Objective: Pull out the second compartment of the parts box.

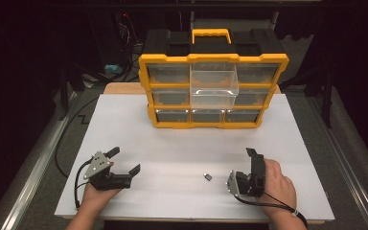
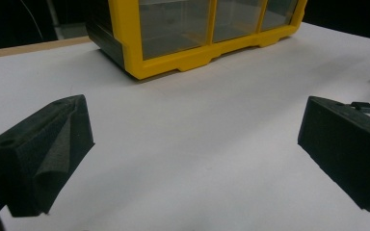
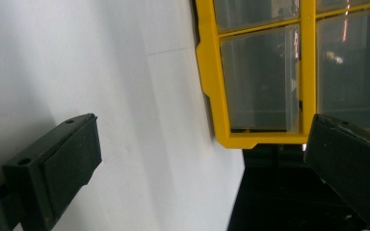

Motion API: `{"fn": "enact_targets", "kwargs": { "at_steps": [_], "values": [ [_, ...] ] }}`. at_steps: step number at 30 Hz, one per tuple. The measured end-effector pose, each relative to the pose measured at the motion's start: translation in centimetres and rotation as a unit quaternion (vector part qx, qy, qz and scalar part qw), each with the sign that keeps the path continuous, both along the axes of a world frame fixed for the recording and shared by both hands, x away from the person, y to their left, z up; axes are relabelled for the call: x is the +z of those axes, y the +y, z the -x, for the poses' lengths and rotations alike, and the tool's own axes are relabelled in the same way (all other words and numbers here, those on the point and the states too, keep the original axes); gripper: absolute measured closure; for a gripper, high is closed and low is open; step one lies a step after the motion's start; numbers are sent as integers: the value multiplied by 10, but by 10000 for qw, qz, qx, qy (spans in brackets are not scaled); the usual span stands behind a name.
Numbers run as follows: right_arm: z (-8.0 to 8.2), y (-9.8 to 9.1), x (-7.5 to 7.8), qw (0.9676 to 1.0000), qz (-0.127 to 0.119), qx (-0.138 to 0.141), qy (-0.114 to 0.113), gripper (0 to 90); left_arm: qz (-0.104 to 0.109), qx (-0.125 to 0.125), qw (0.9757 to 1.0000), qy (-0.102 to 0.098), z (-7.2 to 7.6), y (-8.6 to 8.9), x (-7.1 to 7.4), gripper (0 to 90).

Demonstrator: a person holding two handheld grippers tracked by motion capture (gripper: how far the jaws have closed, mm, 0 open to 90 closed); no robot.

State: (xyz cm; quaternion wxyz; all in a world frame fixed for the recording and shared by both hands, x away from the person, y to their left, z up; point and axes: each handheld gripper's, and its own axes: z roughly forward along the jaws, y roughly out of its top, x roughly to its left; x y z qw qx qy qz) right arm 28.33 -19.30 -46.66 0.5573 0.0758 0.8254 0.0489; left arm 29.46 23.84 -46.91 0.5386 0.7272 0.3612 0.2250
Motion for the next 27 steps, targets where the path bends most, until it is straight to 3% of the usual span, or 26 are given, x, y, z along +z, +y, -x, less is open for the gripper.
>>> {"fn": "enact_targets", "kwargs": {
  "at_steps": [3,6,7,11,13,14,18,19,20,22,23,27],
  "values": [
    [-1,-3,3,9990,-431,14,142,1,39,-4,10000,27,0,0,0,3],
    [-3,-7,8,9956,-894,-57,261,1,68,-46,9999,75,0,0,-1,3],
    [-3,-8,7,9917,-1227,-164,350,1,65,-47,9999,79,-1,-1,-1,3],
    [-6,-16,9,9805,-1843,-335,595,2,64,-69,9999,106,-2,-1,-1,3],
    [-6,-18,9,9710,-2230,-463,728,2,69,-94,9998,139,-2,-1,-2,3],
    [-6,-20,10,9657,-2417,-507,805,2,60,-100,9998,144,-2,-2,-2,3],
    [-5,-24,11,9367,-3263,-704,1054,2,95,-79,9999,95,-2,-1,-1,3],
    [-5,-25,11,9281,-3466,-787,1113,2,87,-77,9999,89,-2,-1,-1,3],
    [-5,-27,12,9236,-3584,-769,1120,2,96,-71,9999,89,-2,0,-1,3],
    [-4,-31,13,9076,-3957,-856,1113,2,93,-61,9999,104,-2,1,-1,3],
    [-4,-33,14,9020,-4075,-879,1122,2,97,-61,9999,108,-2,1,-1,3],
    [-3,-45,13,8696,-4683,-908,1278,2,122,-36,9998,130,-2,2,-1,3]
  ]
}}
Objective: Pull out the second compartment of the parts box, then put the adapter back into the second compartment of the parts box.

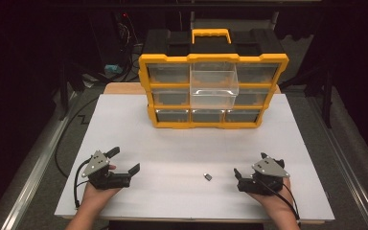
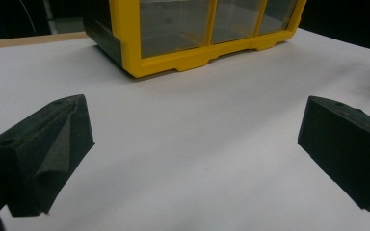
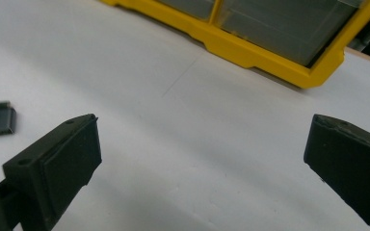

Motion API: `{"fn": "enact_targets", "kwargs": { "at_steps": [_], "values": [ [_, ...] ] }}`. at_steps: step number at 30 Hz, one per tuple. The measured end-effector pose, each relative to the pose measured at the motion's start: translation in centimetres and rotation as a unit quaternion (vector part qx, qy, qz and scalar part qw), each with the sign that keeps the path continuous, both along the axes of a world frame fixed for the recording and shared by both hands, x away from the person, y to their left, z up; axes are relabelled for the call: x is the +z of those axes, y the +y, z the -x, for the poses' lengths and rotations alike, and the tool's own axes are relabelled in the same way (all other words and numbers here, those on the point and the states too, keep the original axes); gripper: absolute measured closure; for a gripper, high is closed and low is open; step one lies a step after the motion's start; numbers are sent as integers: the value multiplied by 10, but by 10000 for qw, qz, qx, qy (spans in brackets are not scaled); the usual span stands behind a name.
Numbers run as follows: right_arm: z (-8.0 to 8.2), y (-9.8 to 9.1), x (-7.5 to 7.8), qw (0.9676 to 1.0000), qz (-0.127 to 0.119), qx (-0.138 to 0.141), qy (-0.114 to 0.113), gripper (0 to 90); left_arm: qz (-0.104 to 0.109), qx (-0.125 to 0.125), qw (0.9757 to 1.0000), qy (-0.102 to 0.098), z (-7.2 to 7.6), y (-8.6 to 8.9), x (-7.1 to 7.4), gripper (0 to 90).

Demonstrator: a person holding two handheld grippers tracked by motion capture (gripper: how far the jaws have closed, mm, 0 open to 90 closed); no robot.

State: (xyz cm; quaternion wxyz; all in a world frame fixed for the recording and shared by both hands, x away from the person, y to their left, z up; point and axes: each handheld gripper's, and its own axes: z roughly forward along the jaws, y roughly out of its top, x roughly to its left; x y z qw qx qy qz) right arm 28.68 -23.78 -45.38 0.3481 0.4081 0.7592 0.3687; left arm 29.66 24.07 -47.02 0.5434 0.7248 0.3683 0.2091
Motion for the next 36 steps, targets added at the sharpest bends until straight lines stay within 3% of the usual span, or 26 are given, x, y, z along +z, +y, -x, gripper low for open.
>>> {"fn": "enact_targets", "kwargs": {
  "at_steps": [3,6,9,13,19,23,31,36],
  "values": [
    [3,-9,0,9987,-511,6,-69,2,-36,-9,10000,10,0,0,0,3],
    [5,-15,-1,9952,-973,86,-59,2,-34,-9,10000,-1,0,-2,0,3],
    [4,-19,-3,9935,-1138,64,17,2,-84,-16,10000,-13,1,-3,-1,3],
    [0,-16,-7,9924,-1211,127,196,2,10,60,10000,4,1,-2,0,3],
    [1,-7,-5,9917,-1218,391,105,2,-37,94,9999,-10,1,0,-1,3],
    [3,-5,-3,9931,-1110,369,7,2,-13,78,10000,26,2,1,0,3],
    [1,-5,-3,9937,-1084,280,87,1,-153,-24,9999,-20,3,-1,-1,3],
    [1,-5,-3,9945,-1004,249,170,1,-83,13,10000,-37,1,-1,-1,3]
  ]
}}
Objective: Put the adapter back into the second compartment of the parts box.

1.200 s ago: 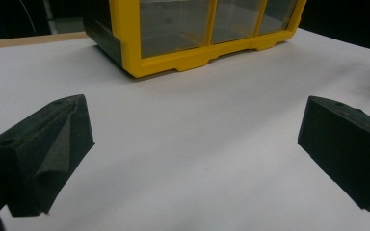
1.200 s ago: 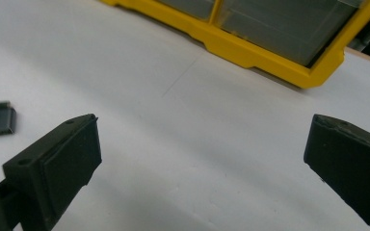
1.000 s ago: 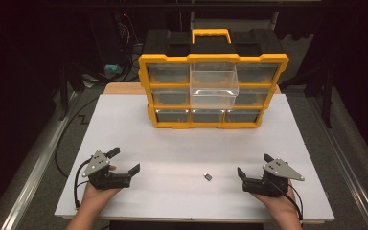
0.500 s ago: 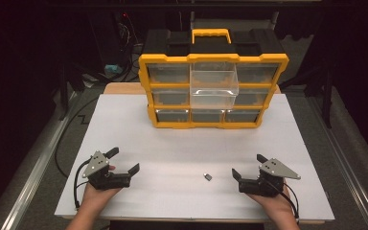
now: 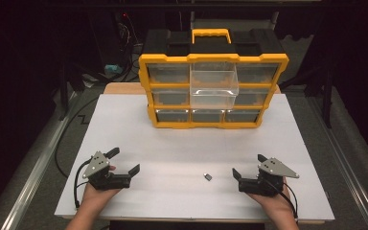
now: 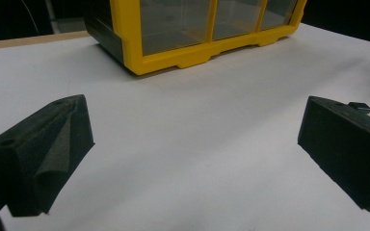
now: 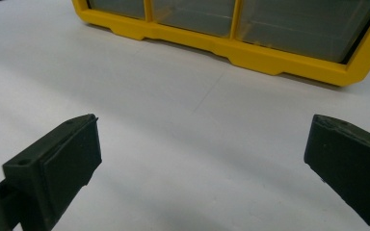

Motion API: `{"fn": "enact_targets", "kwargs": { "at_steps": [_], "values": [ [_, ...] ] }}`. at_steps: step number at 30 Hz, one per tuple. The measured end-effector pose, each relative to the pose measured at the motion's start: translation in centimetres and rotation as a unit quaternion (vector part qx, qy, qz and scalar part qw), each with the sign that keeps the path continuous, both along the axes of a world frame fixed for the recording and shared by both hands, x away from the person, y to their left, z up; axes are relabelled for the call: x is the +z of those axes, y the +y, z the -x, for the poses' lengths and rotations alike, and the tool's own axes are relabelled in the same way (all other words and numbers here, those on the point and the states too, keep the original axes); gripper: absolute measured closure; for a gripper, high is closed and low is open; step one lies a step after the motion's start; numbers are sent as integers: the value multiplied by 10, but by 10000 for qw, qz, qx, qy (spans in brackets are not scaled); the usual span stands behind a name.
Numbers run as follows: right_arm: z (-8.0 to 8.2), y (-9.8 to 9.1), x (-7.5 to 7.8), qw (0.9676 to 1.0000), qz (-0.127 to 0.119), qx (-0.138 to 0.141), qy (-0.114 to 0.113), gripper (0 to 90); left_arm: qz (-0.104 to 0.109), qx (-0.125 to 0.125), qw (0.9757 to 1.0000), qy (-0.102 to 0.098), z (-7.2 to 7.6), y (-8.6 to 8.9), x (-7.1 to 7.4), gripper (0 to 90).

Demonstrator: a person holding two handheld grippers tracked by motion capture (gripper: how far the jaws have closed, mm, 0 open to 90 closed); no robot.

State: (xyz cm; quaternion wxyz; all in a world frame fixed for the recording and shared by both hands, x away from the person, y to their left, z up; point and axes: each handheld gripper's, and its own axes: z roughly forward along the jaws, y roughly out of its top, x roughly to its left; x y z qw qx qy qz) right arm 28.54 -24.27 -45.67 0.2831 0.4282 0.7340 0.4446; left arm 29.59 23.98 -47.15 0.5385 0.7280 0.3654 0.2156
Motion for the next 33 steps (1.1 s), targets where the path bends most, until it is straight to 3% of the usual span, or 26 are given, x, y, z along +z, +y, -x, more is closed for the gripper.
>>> {"fn": "enact_targets", "kwargs": {
  "at_steps": [10,16,27,33],
  "values": [
    [1,2,1,9997,209,33,120,1,21,-24,9999,-114,3,2,3,3],
    [-2,2,0,9991,206,26,376,2,109,29,9998,-141,3,5,4,3],
    [-2,6,-5,9960,323,192,804,2,67,-9,9999,-155,2,4,4,3],
    [0,11,-5,9947,361,375,885,2,98,-11,9998,-179,4,4,4,3]
  ]
}}
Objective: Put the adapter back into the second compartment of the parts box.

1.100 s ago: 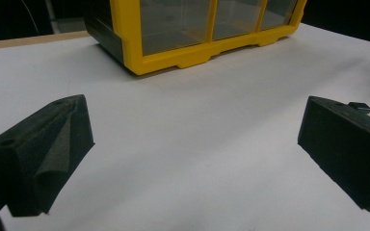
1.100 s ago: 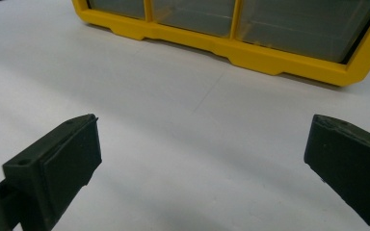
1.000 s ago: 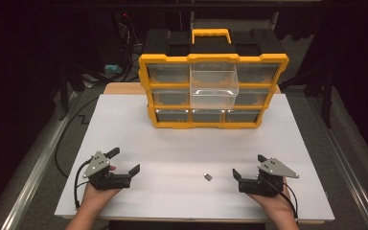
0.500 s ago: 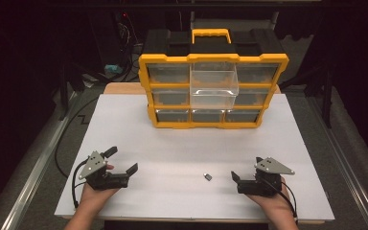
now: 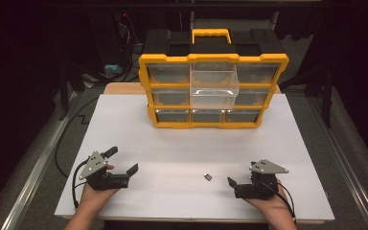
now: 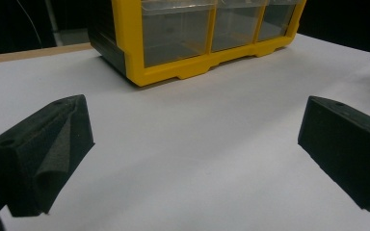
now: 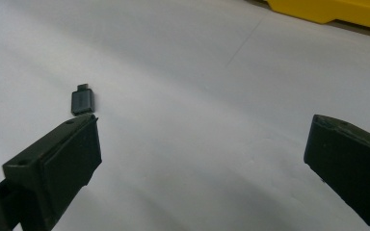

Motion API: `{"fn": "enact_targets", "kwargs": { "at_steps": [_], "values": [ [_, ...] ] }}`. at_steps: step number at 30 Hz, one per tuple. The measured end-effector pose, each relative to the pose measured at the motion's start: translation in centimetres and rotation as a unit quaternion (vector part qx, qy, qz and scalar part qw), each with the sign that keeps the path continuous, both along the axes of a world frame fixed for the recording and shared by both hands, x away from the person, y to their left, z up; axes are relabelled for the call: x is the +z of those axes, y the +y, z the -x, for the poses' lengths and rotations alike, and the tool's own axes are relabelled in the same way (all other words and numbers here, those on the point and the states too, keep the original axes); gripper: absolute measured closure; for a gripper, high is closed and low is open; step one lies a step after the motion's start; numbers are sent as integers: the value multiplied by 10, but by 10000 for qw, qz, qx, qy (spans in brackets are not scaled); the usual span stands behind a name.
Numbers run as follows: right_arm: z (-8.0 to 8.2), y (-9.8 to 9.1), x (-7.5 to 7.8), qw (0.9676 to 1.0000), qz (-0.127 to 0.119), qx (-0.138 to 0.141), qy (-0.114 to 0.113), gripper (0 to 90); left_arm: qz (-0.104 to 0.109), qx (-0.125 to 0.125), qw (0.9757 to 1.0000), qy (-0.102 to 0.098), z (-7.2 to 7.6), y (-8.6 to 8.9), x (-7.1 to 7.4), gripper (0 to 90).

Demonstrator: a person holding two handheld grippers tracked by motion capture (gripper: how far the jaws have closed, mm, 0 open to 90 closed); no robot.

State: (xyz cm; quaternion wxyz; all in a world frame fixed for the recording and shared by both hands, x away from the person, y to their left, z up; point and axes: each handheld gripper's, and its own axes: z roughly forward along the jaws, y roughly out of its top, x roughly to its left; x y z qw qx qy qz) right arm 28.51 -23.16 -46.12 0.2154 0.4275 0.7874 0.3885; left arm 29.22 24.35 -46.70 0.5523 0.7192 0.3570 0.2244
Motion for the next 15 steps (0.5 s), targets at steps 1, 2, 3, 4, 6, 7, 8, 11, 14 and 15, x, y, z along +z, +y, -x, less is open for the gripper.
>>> {"fn": "enact_targets", "kwargs": {
  "at_steps": [1,2,3,4,6,7,8,11,14,15],
  "values": [
    [0,1,0,10000,10,33,25,2,-14,-12,10000,0,0,0,0,3],
    [0,2,0,10000,0,80,30,2,-7,-20,10000,-6,1,0,0,3],
    [1,3,-1,9999,14,125,60,2,-12,-28,10000,-14,1,-1,0,3],
    [1,4,-1,9998,33,171,70,2,-30,-42,10000,-19,1,-1,0,3],
    [1,6,-2,9996,50,248,100,2,-35,-57,10000,-30,1,-1,1,3],
    [1,7,-2,9995,73,282,112,2,-19,-59,10000,-37,1,-2,1,3],
    [1,7,-2,9994,62,313,117,2,-11,-69,10000,-40,1,-2,1,3],
    [1,10,-2,9992,28,368,131,2,-37,-90,9999,-44,1,-2,1,3],
    [2,13,-1,9990,3,415,146,4,-39,-103,9999,-61,2,-2,1,3],
    [2,14,-1,9989,6,450,132,5,-34,-105,9999,-63,2,-2,1,3]
  ]
}}
